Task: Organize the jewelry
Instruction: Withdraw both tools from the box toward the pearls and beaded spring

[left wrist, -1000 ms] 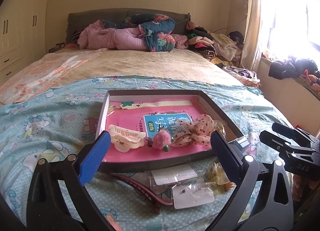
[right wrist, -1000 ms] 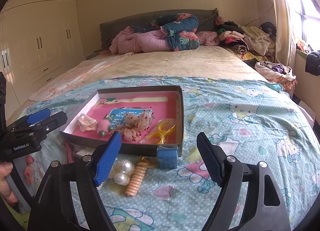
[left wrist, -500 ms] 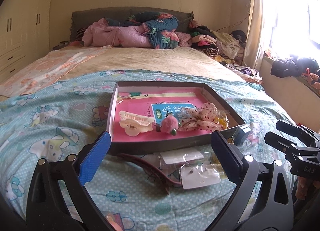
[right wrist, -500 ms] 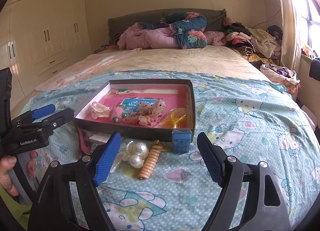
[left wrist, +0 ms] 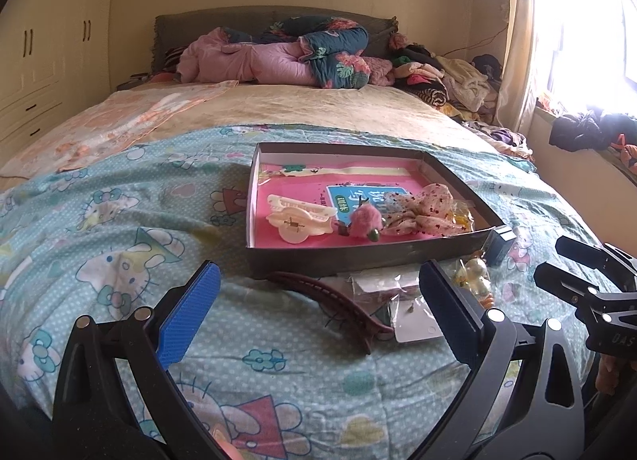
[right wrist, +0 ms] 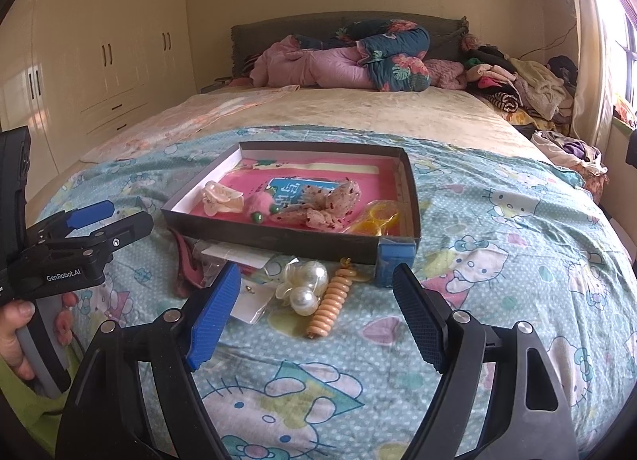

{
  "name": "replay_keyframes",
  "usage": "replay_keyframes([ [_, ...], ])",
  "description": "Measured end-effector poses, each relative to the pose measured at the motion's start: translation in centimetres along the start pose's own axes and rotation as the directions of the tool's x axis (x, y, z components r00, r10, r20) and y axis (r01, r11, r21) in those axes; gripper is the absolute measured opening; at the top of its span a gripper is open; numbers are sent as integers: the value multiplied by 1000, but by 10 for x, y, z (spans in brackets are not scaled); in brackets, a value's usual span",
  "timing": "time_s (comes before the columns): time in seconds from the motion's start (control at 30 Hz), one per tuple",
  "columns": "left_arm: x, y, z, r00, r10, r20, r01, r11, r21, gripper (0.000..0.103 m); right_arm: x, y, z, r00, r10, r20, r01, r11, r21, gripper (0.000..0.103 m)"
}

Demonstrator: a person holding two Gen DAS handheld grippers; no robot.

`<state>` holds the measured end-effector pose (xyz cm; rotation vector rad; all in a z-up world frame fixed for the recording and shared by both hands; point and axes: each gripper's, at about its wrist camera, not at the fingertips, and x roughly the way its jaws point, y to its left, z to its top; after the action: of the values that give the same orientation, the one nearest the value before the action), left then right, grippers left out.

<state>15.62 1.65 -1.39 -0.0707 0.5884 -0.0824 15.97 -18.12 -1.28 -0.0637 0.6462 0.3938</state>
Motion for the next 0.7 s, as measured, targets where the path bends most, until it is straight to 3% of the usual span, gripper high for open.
replay_keyframes([
  [0.7,19,21,-18,997,20,-75,-23,999,-38,91,28,17,-9,998,16,-56,-18,999,-38,76],
])
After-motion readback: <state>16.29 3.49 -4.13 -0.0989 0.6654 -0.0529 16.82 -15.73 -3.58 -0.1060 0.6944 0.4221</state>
